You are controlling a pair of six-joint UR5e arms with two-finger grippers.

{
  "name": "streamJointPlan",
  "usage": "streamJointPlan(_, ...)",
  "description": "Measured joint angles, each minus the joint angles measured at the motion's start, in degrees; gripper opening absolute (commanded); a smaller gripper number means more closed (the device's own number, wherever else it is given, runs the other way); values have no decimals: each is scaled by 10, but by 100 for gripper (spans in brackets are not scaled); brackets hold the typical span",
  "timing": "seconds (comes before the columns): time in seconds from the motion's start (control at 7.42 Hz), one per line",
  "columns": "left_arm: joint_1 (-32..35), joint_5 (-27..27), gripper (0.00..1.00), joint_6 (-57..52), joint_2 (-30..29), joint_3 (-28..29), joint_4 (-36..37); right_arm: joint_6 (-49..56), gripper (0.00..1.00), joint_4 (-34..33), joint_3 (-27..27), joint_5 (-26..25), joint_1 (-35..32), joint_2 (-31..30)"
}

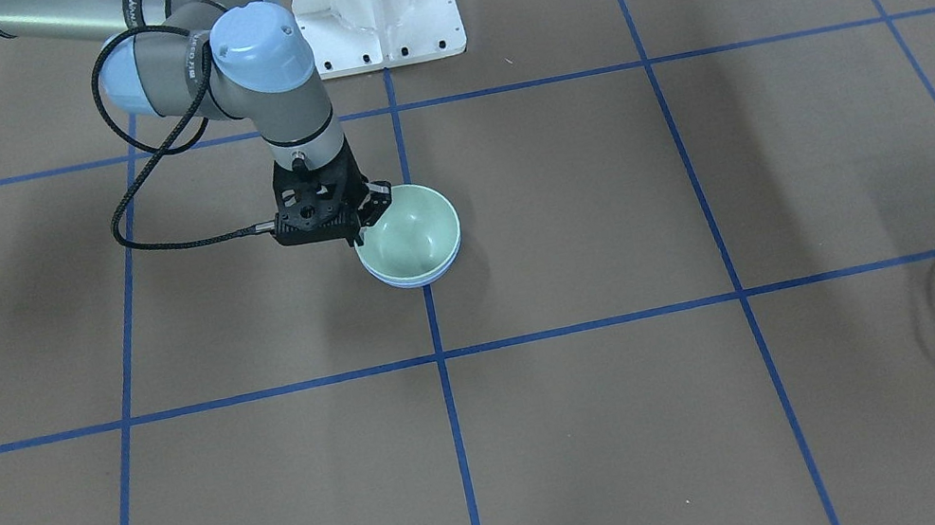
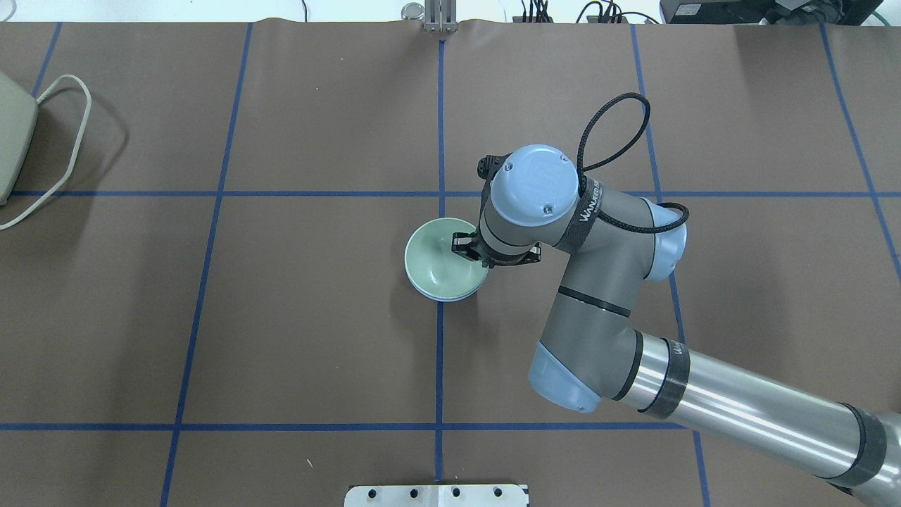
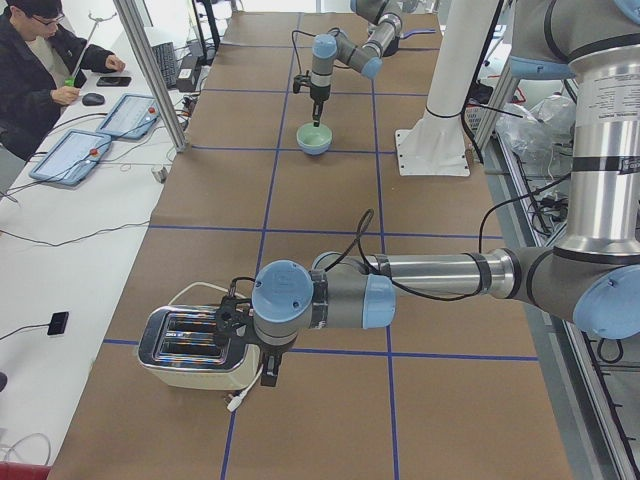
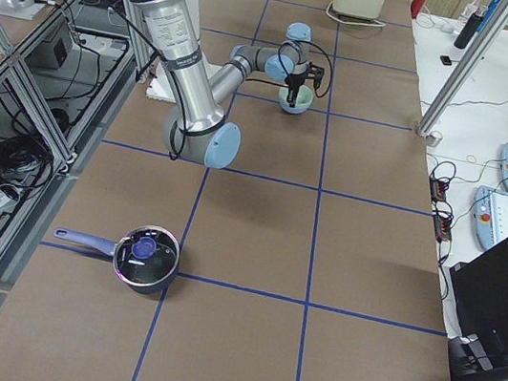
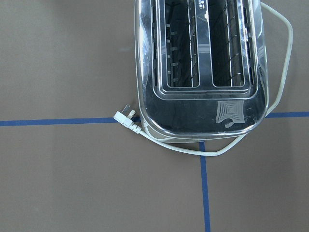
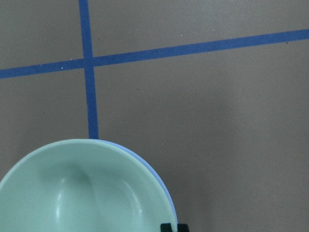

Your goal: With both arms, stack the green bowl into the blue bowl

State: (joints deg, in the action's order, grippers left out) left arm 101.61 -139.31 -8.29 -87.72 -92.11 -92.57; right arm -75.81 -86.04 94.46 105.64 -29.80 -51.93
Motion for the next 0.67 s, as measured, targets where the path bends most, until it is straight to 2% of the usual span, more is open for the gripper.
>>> streamJointPlan(0.13, 0, 0, 98, 0, 0, 0, 0, 0, 34, 0, 0, 0, 0, 0)
streamJointPlan(0.27, -1, 0, 98, 0, 0, 0, 0, 0, 99, 1, 0, 0, 0, 0)
streamJointPlan(0.67, -2, 0, 98, 0, 0, 1, 0, 6, 100, 0, 12, -3, -10, 0)
